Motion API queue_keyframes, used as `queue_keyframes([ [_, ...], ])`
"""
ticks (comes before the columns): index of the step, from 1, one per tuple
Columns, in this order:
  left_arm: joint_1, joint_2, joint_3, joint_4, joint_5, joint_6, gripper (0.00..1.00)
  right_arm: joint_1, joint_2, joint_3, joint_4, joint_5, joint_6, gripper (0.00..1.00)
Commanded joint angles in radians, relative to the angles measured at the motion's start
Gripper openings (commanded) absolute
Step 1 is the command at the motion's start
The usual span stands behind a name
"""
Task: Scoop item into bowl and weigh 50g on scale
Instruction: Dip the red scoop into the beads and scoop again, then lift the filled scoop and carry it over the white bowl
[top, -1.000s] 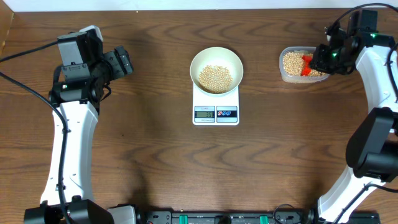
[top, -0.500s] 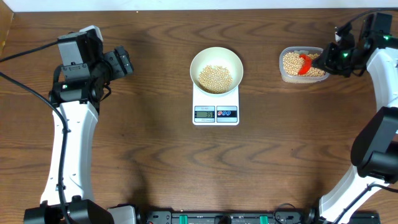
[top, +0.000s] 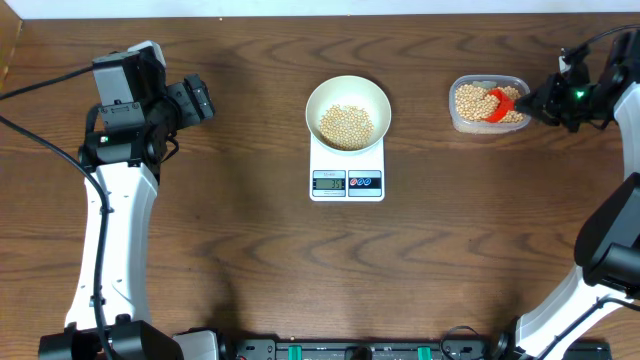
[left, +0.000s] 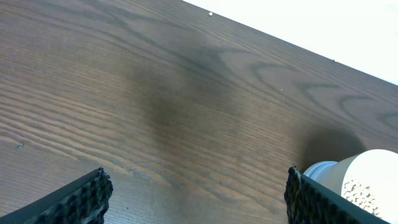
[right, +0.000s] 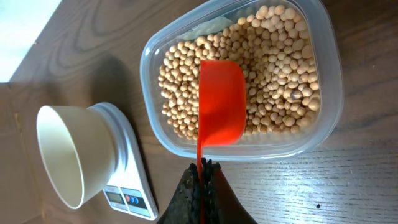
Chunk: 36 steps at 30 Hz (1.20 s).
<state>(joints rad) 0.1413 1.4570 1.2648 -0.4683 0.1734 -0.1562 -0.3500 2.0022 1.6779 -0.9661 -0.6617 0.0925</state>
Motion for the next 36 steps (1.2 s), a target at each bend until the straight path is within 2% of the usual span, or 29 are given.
queue_keyframes([
  [1,0.002,-0.002,0.009,-0.003,-0.010,0.014,0.91,-0.018,0.013,-0.005,-0.001,-0.084,-0.046,0.01],
  [36,0.002,-0.002,0.009,-0.003,-0.010,0.014,0.91,-0.105,0.013,-0.004,-0.014,-0.450,-0.154,0.01],
])
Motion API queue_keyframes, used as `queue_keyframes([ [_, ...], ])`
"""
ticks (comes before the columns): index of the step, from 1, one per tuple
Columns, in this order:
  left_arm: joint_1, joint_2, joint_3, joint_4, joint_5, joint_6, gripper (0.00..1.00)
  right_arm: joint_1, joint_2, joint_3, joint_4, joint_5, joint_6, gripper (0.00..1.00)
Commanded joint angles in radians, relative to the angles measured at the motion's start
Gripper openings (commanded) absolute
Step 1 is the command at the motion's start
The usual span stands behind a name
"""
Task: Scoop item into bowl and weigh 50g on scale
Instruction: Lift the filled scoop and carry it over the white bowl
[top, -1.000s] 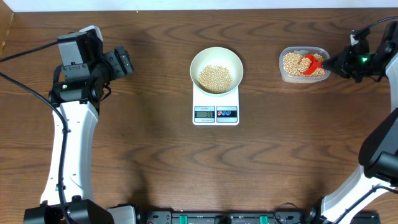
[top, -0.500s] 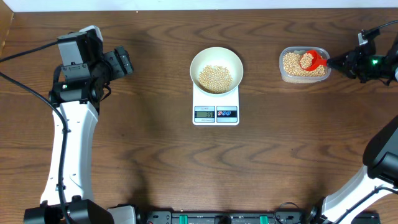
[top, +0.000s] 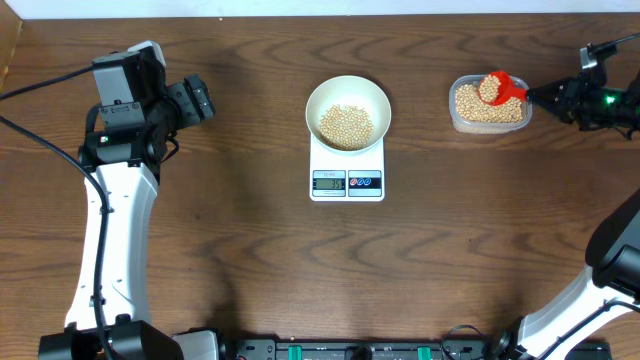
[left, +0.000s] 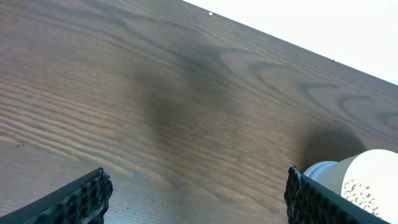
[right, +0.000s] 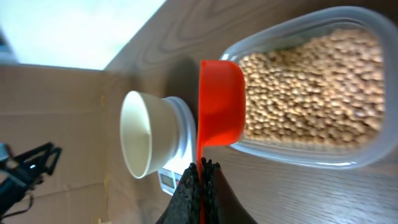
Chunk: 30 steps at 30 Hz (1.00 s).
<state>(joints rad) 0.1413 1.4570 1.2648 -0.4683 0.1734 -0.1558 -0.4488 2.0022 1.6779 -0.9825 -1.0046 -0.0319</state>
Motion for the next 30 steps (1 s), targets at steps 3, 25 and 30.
queue_keyframes([
  [3,0.002,-0.002,0.009,-0.003,-0.010,0.013,0.91,-0.002,0.013,-0.004,0.005,-0.160,-0.030,0.01],
  [25,0.002,-0.002,0.009,-0.003,-0.010,0.013,0.91,0.223,0.013,-0.004,0.085,-0.259,0.013,0.01],
  [30,0.002,-0.002,0.009,-0.003,-0.010,0.013,0.91,0.290,0.013,-0.004,0.124,-0.270,0.040,0.01],
])
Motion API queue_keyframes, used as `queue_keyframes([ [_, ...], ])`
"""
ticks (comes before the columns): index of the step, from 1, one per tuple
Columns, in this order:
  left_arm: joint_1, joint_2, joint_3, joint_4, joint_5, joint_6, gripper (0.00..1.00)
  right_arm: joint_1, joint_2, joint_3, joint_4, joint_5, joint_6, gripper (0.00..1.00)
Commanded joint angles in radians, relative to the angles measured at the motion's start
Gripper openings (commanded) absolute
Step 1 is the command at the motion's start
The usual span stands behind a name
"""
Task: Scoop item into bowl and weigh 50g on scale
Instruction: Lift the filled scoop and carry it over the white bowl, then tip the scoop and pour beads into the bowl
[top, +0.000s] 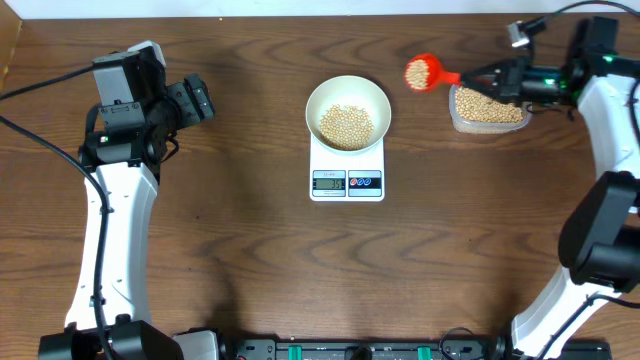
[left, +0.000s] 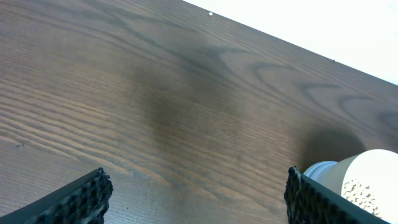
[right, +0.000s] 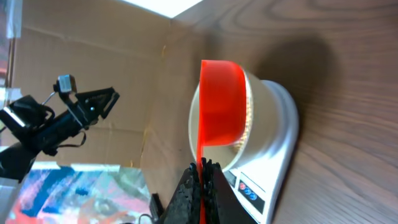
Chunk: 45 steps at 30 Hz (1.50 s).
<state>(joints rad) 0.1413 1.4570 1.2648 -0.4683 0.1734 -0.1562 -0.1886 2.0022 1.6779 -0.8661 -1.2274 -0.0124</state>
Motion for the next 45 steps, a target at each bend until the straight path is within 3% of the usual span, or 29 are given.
queue_keyframes([
  [1,0.002,-0.002,0.009,-0.003,-0.010,0.014,0.91,0.051,0.013,-0.004,0.010,-0.047,0.024,0.01],
  [34,0.002,-0.002,0.009,-0.003,-0.010,0.014,0.91,0.393,0.011,0.032,0.032,0.447,0.003,0.01],
  [45,0.002,-0.002,0.009,-0.003,-0.010,0.014,0.91,0.456,0.010,0.124,-0.068,0.647,-0.065,0.01],
])
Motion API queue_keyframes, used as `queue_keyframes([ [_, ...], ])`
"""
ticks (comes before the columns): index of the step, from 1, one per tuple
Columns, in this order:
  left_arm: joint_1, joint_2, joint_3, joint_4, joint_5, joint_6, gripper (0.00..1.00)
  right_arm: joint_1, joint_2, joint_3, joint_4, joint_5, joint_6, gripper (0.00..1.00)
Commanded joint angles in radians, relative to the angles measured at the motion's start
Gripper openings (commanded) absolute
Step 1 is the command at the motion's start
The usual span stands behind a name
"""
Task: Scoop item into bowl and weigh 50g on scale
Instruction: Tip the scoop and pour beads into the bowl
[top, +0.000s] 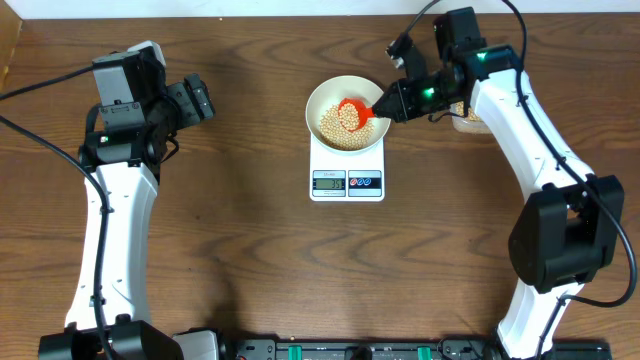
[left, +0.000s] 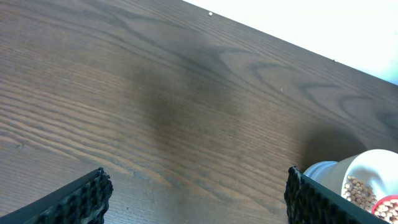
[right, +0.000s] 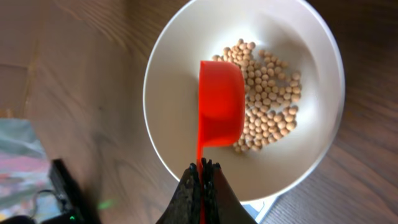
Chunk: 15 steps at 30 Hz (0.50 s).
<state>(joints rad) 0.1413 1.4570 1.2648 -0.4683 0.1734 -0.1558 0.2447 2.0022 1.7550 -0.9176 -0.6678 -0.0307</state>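
Note:
A cream bowl (top: 325, 95) with a layer of tan beans (top: 338, 128) stands on the white scale (top: 347, 182) at the table's middle. My right gripper (top: 387, 104) is shut on the thin handle of the red scoop (top: 351, 110), which hangs over the bowl's inside. In the right wrist view the right gripper (right: 201, 167) holds the scoop (right: 221, 112) above the beans (right: 267, 106), with the bowl's rim (right: 160, 74) around it. My left gripper (top: 200, 98) stays open far to the left, holding nothing (left: 196, 199). The bowl (left: 364, 168) shows at the left wrist view's right edge.
The clear bean container (top: 468, 122) at the back right is mostly hidden behind my right arm. A corner of the scale (right: 266, 204) shows below the bowl. The dark wooden table (top: 250, 250) spreads around the scale.
My right gripper with the scoop has moved left, from the gap between container and bowl to over the bowl's inside. The left arm has not moved.
The scoop first lay in the beans inside the container, held by my right gripper. Then it was raised over the container with beans in it, then held left of the container near the bowl, and now over the bowl. The left gripper stayed open throughout.

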Motion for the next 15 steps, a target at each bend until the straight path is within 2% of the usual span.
queue_keyframes([
  [1,0.002,-0.002,0.009,-0.003,-0.010,0.013,0.91,0.031,0.010,0.056,-0.027,0.106,-0.058,0.01],
  [8,0.002,-0.002,0.009,-0.003,-0.010,0.014,0.91,0.085,0.010,0.100,-0.060,0.219,-0.080,0.01],
  [15,0.002,-0.002,0.009,-0.003,-0.010,0.014,0.91,0.117,0.010,0.111,-0.071,0.251,-0.098,0.01],
])
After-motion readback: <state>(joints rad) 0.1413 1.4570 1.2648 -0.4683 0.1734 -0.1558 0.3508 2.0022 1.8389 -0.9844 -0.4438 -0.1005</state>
